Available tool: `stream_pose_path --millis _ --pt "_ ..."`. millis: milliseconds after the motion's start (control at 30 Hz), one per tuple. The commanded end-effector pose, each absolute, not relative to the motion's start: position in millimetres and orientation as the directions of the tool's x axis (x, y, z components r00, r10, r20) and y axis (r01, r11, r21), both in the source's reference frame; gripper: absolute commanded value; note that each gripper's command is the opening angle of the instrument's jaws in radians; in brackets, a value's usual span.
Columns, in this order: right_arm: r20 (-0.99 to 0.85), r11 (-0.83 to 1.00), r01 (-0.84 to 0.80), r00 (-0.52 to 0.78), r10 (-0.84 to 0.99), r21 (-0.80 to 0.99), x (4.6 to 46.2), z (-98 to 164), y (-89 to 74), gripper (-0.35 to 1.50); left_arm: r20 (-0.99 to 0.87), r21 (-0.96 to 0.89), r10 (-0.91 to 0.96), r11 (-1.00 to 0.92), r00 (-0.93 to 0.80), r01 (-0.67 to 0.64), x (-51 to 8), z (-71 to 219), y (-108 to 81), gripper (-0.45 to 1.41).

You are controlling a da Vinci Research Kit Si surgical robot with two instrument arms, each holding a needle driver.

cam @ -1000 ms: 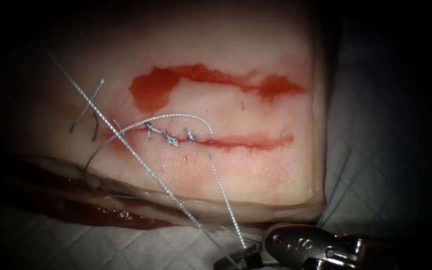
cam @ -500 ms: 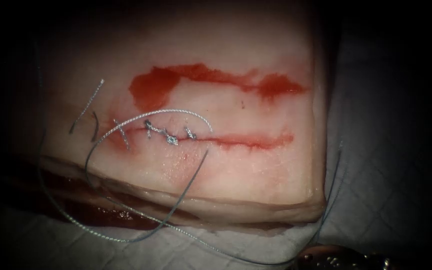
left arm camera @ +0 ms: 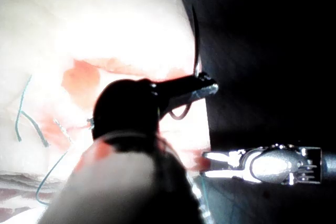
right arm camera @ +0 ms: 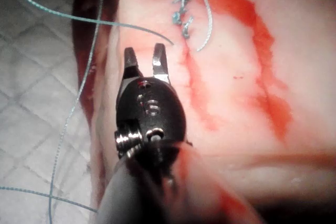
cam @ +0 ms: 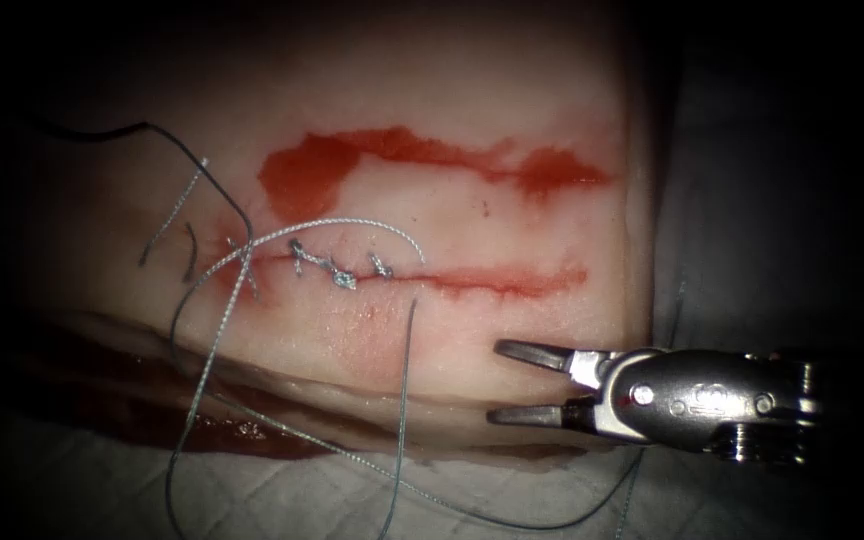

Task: Wound Closure
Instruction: Pull the thread all the way through the tissue, leaving a short tail on the top side of the wound

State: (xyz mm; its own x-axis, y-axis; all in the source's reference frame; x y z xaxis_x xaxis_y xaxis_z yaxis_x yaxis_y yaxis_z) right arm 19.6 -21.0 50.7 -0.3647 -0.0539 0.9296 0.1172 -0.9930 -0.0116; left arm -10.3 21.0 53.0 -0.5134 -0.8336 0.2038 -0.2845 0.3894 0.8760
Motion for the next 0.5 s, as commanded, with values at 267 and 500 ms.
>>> stream_pose_path --millis 267,500 --pt "0.860 -0.955 0.071 -0.458 0.226 0.288 22.2 53.1 -18.2 0.02 0.197 0.877 -0.838 0.382 -0.508 -0.291 -10.7 53.2 21.3 -0.45" --pt "0.830 -0.953 0.013 -0.495 0.257 0.302 22.7 55.0 -18.0 0.14 0.195 0.877 -0.841 0.380 -0.505 -0.294 -10.8 53.2 21.2 -0.45"
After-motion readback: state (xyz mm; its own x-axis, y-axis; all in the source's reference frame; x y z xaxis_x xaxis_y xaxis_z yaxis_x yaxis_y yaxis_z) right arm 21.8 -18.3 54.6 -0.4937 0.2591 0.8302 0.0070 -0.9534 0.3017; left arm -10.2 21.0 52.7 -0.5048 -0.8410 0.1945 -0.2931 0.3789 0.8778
